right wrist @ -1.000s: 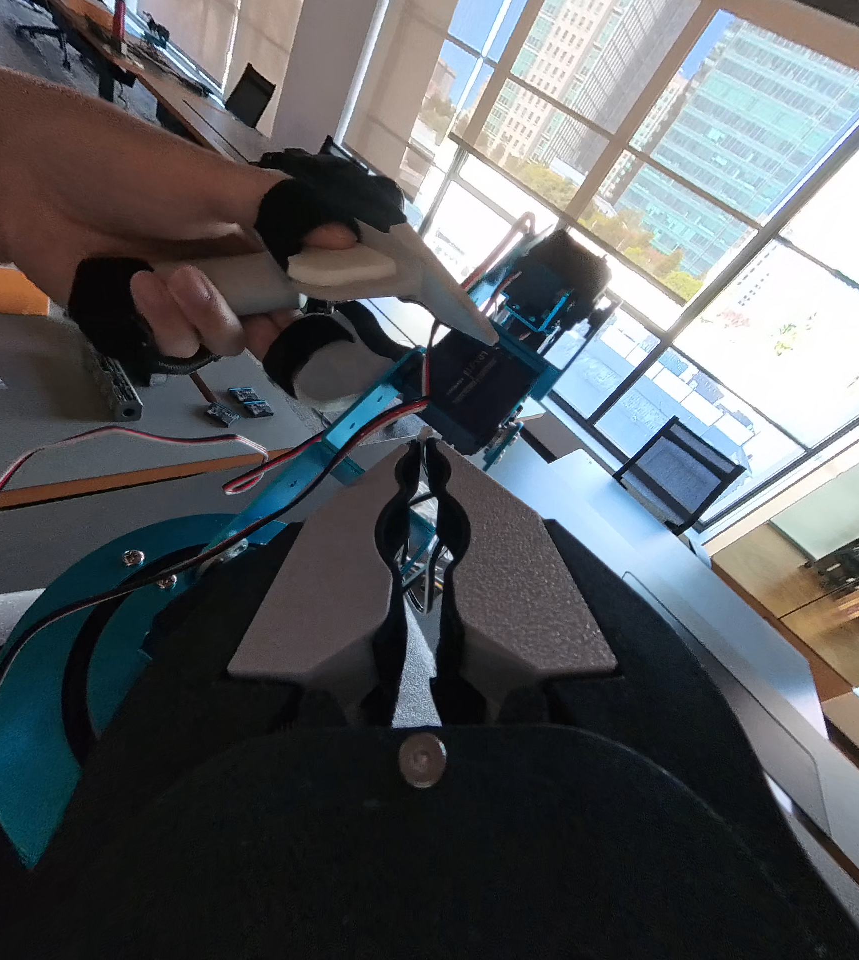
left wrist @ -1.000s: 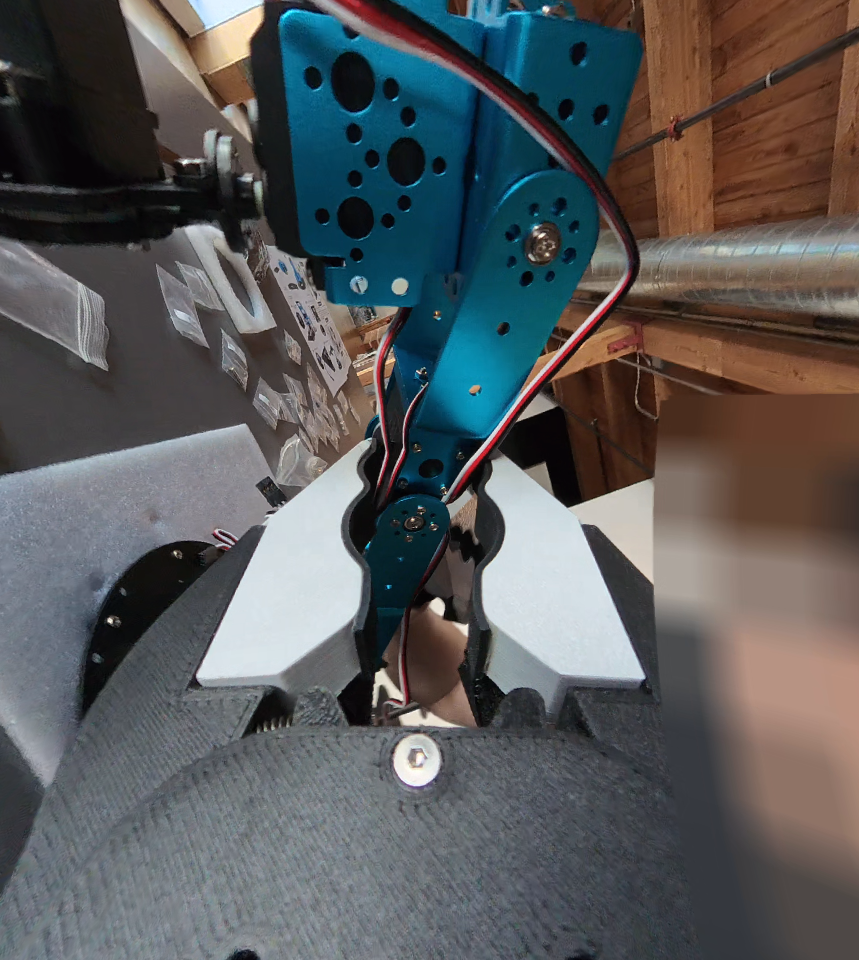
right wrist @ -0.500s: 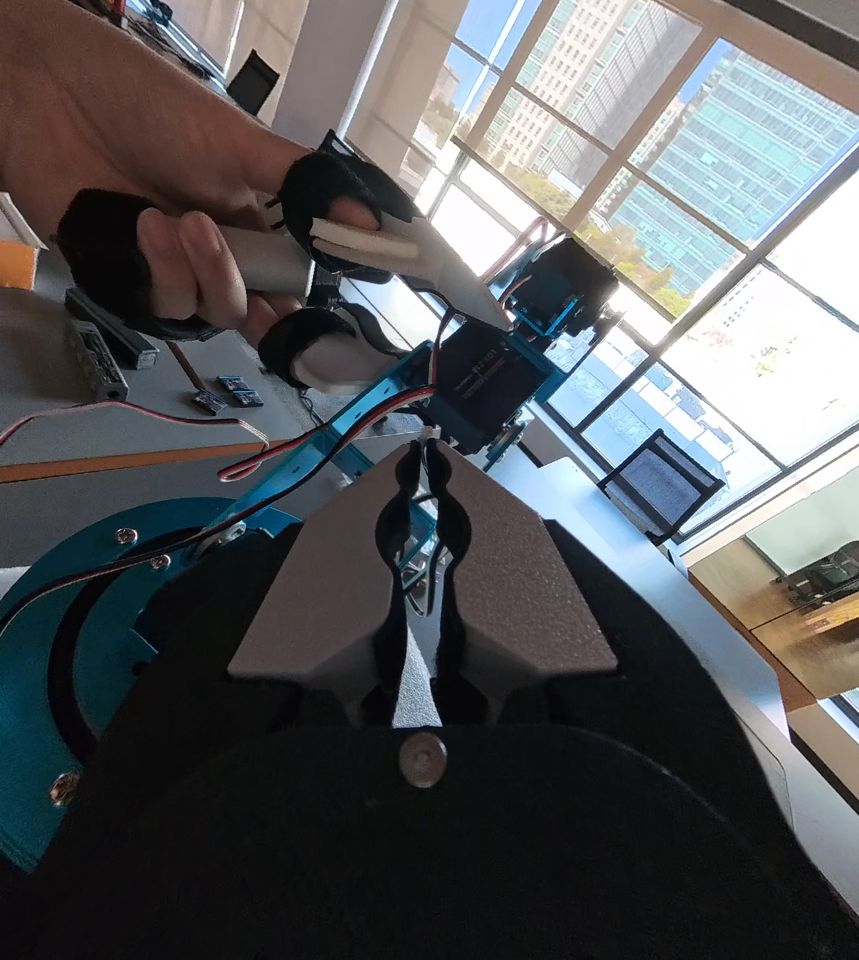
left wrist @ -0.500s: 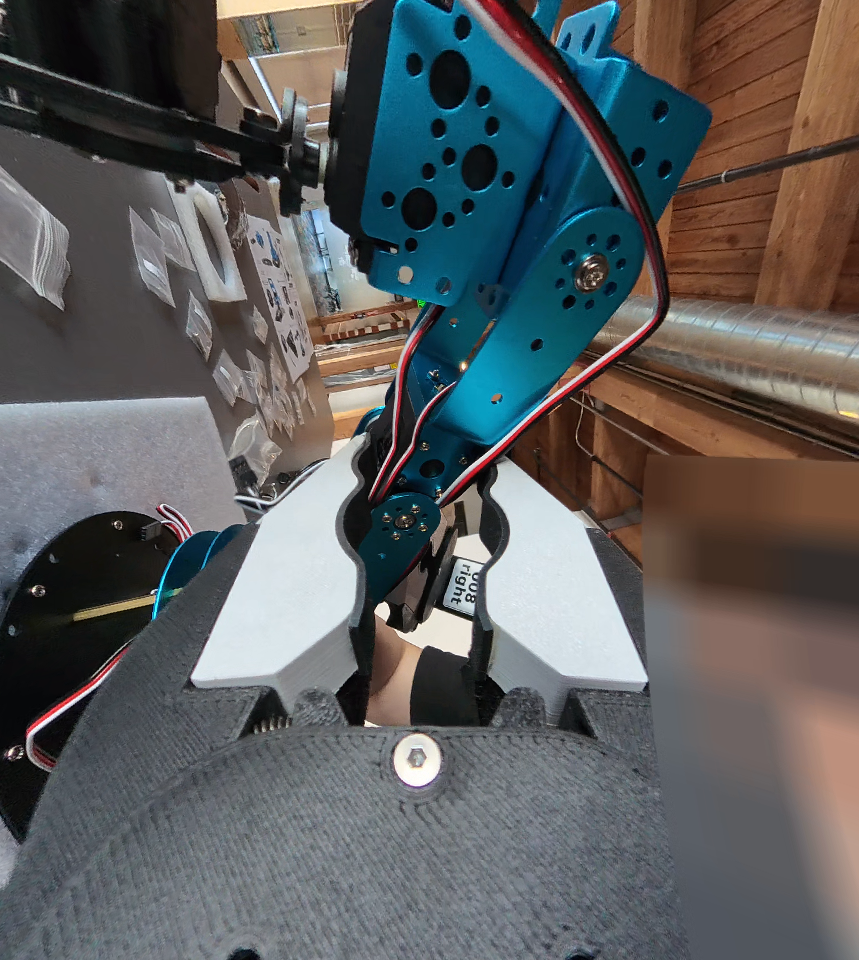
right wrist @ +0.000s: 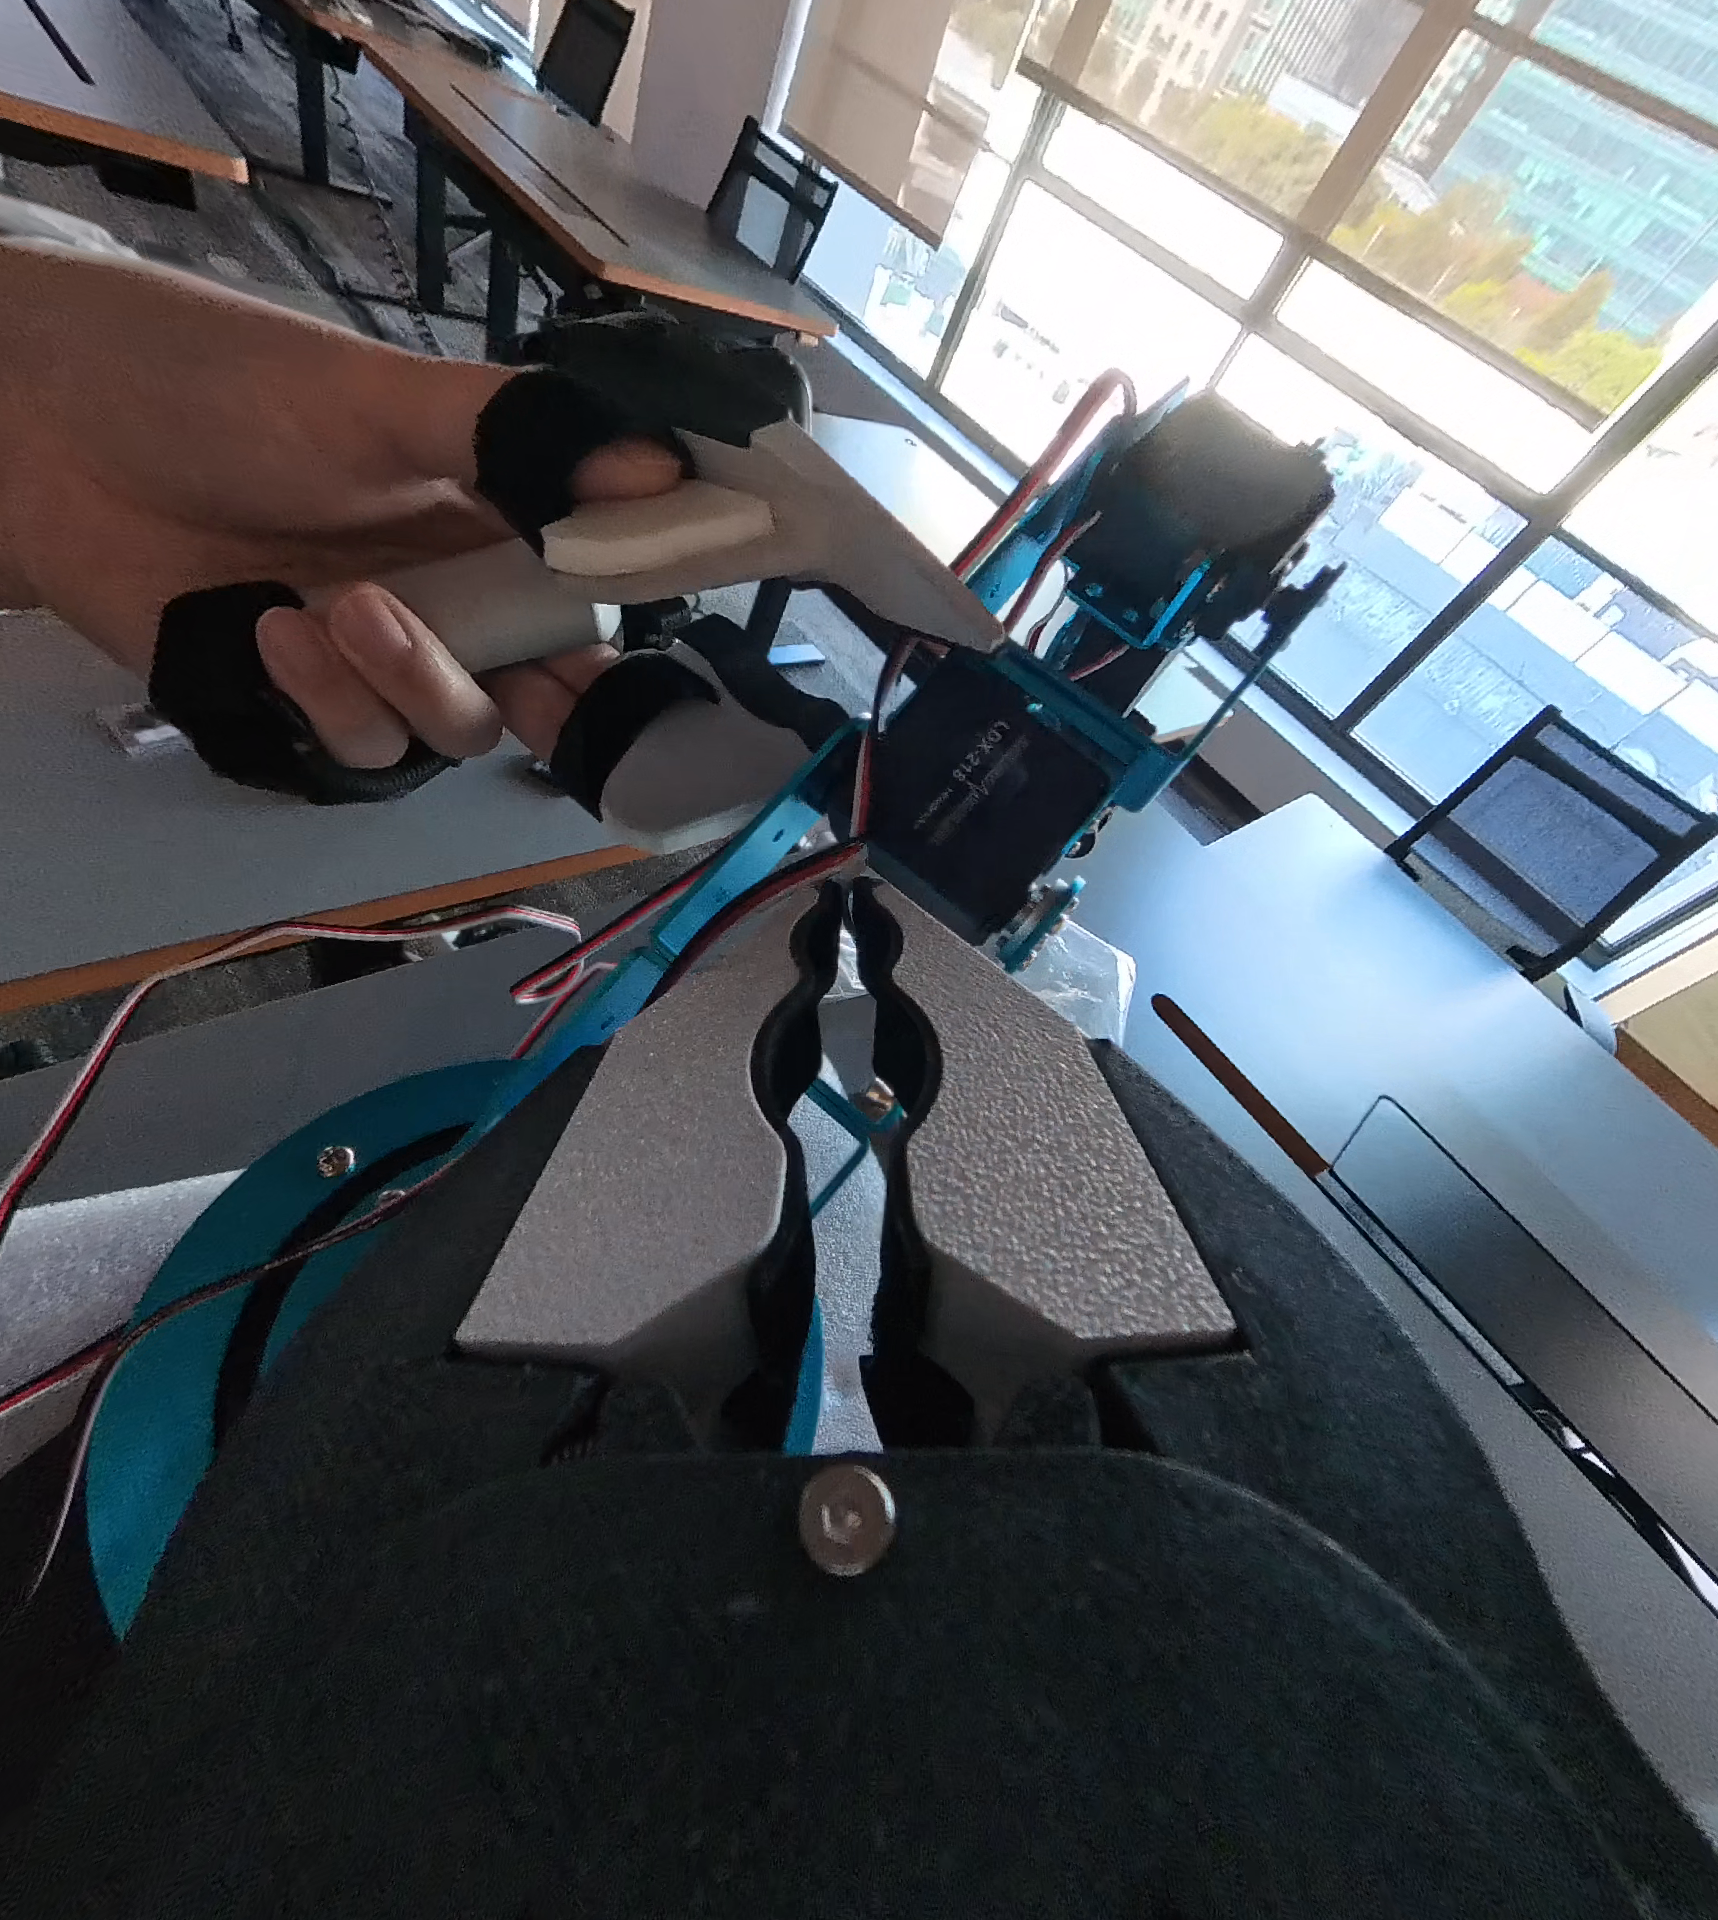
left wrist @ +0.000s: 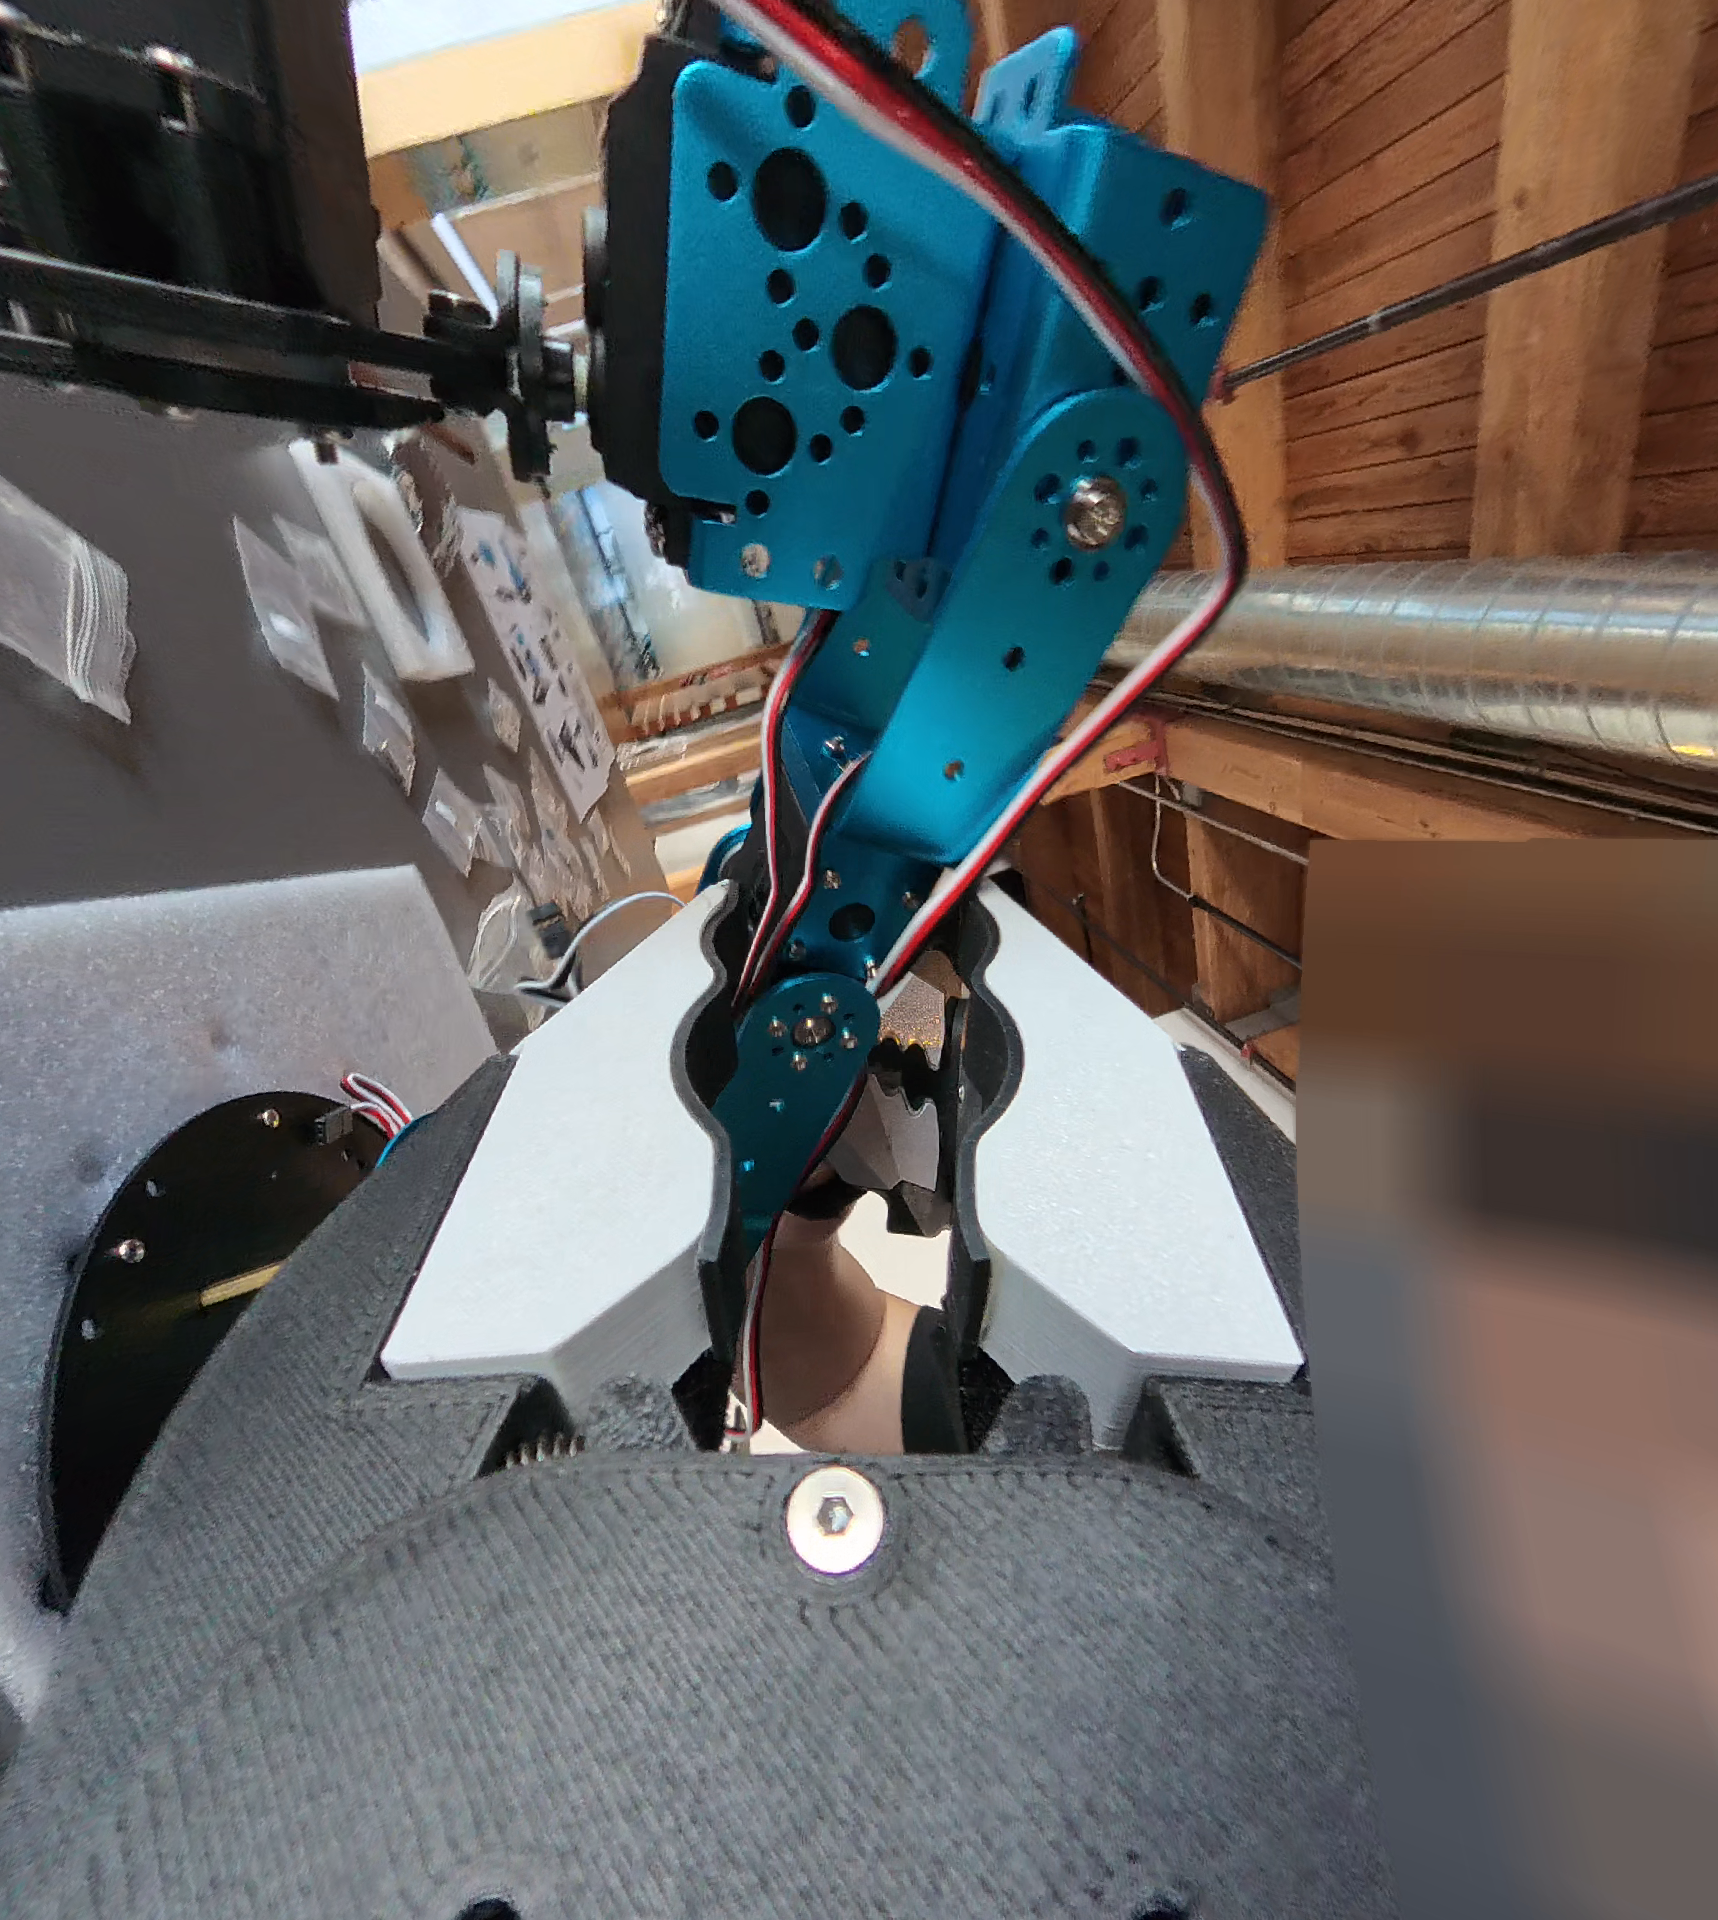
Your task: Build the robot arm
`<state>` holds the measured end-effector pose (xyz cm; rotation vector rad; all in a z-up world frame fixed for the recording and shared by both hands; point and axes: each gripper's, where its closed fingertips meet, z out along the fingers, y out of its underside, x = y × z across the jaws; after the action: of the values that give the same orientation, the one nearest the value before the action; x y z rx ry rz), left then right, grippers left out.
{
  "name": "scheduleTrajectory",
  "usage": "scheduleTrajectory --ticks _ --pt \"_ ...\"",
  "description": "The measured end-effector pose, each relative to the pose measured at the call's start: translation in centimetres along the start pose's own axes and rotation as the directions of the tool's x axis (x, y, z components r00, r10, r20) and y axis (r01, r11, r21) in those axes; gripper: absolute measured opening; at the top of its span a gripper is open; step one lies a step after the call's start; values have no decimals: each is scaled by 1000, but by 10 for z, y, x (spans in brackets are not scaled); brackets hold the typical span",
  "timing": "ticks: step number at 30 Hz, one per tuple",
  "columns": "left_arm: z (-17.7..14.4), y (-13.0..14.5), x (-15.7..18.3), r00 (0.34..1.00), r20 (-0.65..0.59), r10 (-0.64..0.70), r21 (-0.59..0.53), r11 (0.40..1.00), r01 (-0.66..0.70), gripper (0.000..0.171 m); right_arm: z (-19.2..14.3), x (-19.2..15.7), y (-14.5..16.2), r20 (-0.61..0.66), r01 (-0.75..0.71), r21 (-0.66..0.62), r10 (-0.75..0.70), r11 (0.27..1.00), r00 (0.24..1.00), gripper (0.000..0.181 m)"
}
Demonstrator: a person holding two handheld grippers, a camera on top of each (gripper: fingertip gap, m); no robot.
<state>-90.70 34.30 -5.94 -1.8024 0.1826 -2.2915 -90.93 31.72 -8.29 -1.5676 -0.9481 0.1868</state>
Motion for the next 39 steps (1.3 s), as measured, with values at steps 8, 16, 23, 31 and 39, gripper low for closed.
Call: scheduleTrajectory --ticks 8,16,23,31,39 --pt "-18 5 -5 996 17 89 33 995 -89 35 10 -4 6 -17 -51 -71 49 996 999 1" --pt "-17 10 -6 997 -30 66 35 997 -65 31 9 -3 5 -77 -75 -54 71 996 994 1" --pt "-16 10 -6 997 -32 68 33 997 -67 29 10 0 3 -117 -74 -36 69 997 991 0" --pt "-15 10 -4 997 -39 72 37 997 -71 29 9 1 2 -130 -83 -27 79 996 988 0" --pt "-14 10 -4 997 -39 69 42 997 -67 28 10 1 2 -101 -106 -38 102 994 990 1"
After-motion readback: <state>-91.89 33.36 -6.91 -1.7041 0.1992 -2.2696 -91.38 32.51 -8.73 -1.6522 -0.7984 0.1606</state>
